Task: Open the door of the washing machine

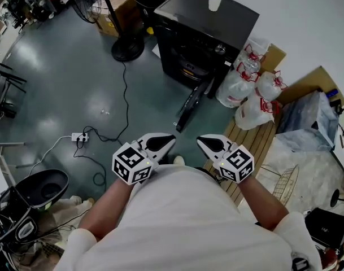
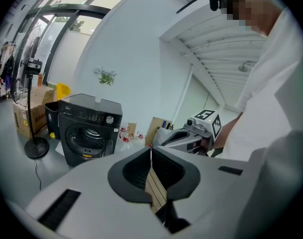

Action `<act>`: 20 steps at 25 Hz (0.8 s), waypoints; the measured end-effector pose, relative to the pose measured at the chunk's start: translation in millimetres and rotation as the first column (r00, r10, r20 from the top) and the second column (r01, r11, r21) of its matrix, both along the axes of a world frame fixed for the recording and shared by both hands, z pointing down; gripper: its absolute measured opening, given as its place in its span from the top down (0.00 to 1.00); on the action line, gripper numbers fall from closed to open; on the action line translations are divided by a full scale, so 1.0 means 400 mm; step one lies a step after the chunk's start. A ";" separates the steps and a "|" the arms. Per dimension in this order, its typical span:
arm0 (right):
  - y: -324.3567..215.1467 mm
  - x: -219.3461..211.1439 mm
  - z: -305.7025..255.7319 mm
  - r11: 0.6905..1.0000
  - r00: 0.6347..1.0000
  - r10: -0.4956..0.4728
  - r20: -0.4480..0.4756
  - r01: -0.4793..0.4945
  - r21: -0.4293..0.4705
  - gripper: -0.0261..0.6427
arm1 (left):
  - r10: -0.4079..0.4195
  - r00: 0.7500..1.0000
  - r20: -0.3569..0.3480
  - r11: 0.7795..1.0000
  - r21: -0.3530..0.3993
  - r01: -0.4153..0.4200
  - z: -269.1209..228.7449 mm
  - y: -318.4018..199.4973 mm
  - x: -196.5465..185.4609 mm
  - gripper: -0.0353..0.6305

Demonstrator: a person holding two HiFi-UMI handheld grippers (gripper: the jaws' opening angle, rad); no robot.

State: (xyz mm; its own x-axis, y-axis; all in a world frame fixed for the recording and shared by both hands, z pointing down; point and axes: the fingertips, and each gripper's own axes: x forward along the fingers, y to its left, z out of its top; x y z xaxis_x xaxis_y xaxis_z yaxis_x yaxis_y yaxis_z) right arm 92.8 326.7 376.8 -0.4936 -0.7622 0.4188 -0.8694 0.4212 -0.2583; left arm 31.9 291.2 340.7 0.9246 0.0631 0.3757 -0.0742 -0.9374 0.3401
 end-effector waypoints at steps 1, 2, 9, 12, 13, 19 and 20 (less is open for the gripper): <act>0.000 0.003 0.001 1.000 1.000 0.003 -0.001 -0.003 0.001 0.95 | 0.003 1.000 0.000 1.000 0.000 -0.003 0.001 0.000 0.003 0.92; 0.001 0.004 0.002 1.000 1.000 0.005 -0.004 -0.005 0.002 0.95 | 0.007 1.000 -0.001 1.000 0.001 -0.007 0.003 0.000 0.006 0.92; -0.016 -0.005 0.007 1.000 1.000 -0.010 -0.018 0.010 0.006 0.95 | 0.001 1.000 0.003 1.000 -0.006 -0.001 0.016 -0.010 -0.001 0.92; -0.026 -0.008 0.011 1.000 1.000 -0.023 -0.015 0.024 0.005 0.95 | -0.012 1.000 0.007 1.000 -0.008 0.012 0.019 -0.017 -0.005 0.92; -0.031 -0.010 0.012 1.000 1.000 -0.027 -0.014 0.027 0.006 0.95 | -0.017 1.000 0.008 1.000 -0.008 0.017 0.020 -0.020 -0.009 0.92; -0.055 -0.024 0.012 0.998 0.998 -0.050 -0.030 0.051 0.024 0.95 | -0.033 0.999 0.017 0.999 -0.014 0.033 0.029 -0.034 -0.021 0.92; -0.056 -0.025 0.013 0.998 0.998 -0.052 -0.030 0.052 0.025 0.95 | -0.032 0.999 0.019 0.999 -0.013 0.032 0.030 -0.035 -0.019 0.92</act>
State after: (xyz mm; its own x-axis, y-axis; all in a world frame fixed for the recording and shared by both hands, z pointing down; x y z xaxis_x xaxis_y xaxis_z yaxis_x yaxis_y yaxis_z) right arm 82.8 304.2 381.9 -0.5204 -0.7467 0.4143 -0.8534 0.4721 -0.2210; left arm 24.4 277.0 352.7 0.9191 0.0388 0.3921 -0.1106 -0.9297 0.3512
